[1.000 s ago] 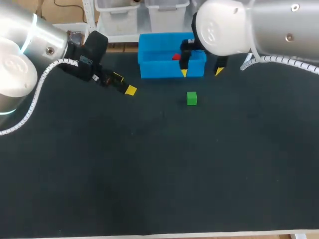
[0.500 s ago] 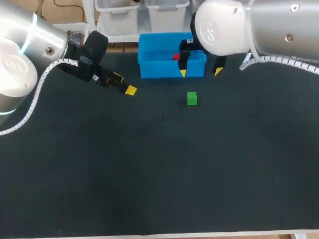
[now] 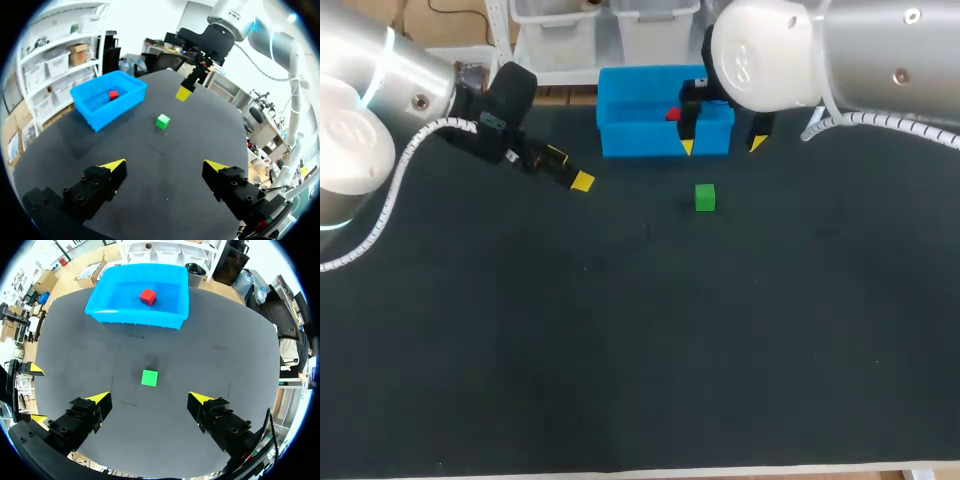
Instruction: Use the left arm to pick the red cube and place it into the blue plastic box first, then use the right arm to grasp the green cube and put it into the same blue plastic box after the first action is fully finished.
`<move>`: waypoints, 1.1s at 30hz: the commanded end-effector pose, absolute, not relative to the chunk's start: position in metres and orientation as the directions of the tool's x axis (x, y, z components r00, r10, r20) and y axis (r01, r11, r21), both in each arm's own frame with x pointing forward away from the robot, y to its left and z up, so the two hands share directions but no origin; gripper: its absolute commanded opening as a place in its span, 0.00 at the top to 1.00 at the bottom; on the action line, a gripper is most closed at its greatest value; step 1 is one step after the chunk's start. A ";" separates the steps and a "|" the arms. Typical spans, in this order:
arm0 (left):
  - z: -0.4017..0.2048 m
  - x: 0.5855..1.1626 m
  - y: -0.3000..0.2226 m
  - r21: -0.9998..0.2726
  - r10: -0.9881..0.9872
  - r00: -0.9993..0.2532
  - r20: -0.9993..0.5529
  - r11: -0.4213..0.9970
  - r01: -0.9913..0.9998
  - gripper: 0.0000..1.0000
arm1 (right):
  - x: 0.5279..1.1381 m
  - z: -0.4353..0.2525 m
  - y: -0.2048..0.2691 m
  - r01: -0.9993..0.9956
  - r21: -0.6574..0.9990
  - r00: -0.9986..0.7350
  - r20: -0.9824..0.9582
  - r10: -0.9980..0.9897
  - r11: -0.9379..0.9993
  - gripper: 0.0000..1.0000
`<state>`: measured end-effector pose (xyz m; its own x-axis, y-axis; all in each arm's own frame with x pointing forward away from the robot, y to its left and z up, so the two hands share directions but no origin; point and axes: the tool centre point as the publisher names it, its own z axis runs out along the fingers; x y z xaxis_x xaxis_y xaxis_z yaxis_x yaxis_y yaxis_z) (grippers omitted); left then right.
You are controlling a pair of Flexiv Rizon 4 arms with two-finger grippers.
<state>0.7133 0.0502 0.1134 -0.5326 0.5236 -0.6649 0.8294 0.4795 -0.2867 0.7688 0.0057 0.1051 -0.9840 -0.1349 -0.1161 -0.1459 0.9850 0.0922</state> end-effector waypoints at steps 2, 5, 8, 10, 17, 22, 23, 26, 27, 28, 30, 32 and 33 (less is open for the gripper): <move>0.112 0.713 0.051 -0.286 0.520 -0.529 -0.670 0.477 0.831 0.00 | 0.768 0.105 0.006 -0.143 0.090 -0.984 -0.118 -0.132 0.986 0.00; 0.112 0.713 0.051 -0.286 0.520 -0.529 -0.670 0.477 0.831 0.00 | 0.768 0.105 0.006 -0.143 0.090 -0.984 -0.118 -0.132 0.986 0.00; 0.112 0.713 0.051 -0.286 0.520 -0.529 -0.670 0.477 0.831 0.00 | 0.767 0.105 0.004 -0.139 0.086 -0.985 -0.115 -0.129 0.987 0.00; 0.112 0.713 0.051 -0.286 0.520 -0.529 -0.670 0.477 0.831 0.00 | 0.767 0.105 0.004 -0.136 0.079 -0.985 -0.113 -0.127 0.988 0.00; 0.112 0.713 0.051 -0.286 0.520 -0.529 -0.670 0.477 0.831 0.00 | 0.768 0.103 0.003 -0.123 0.039 -0.988 -0.096 -0.118 0.992 0.00; 0.112 0.713 0.051 -0.286 0.520 -0.529 -0.670 0.477 0.831 0.00 | 0.768 0.097 0.009 -0.126 0.020 -0.989 -0.082 -0.124 0.992 0.00; 0.112 0.713 0.051 -0.286 0.520 -0.529 -0.670 0.477 0.831 0.00 | 0.768 0.095 0.011 -0.127 0.020 -0.989 -0.079 -0.125 0.992 0.00; 0.112 0.713 0.051 -0.286 0.520 -0.529 -0.670 0.477 0.831 0.00 | 0.768 0.090 0.014 -0.130 0.012 -0.989 -0.071 -0.129 0.991 0.00; 0.112 0.713 0.051 -0.286 0.520 -0.529 -0.670 0.477 0.831 0.00 | 0.768 0.088 0.015 -0.131 0.011 -0.989 -0.070 -0.130 0.991 0.00; 0.112 0.713 0.051 -0.286 0.520 -0.529 -0.670 0.477 0.831 0.00 | 0.768 0.087 0.016 -0.131 0.007 -0.989 -0.068 -0.131 0.991 0.00; 0.112 0.713 0.051 -0.286 0.520 -0.529 -0.670 0.477 0.831 0.00 | 0.768 0.083 0.017 -0.129 0.001 -0.990 -0.064 -0.128 0.992 0.00; 0.112 0.713 0.051 -0.286 0.520 -0.529 -0.670 0.477 0.831 0.00 | 0.767 0.078 0.017 -0.122 0.004 -0.991 -0.059 -0.122 0.993 0.00; 0.112 0.713 0.051 -0.286 0.520 -0.529 -0.670 0.477 0.831 0.00 | 0.767 0.076 0.017 -0.121 0.004 -0.991 -0.059 -0.120 0.993 0.00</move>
<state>0.7133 0.0502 0.1134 -0.5326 0.5237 -0.6649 0.8293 0.4796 -0.2867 0.7627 0.0147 0.0812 -0.9904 -0.1227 -0.0640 -0.1234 0.9923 0.0078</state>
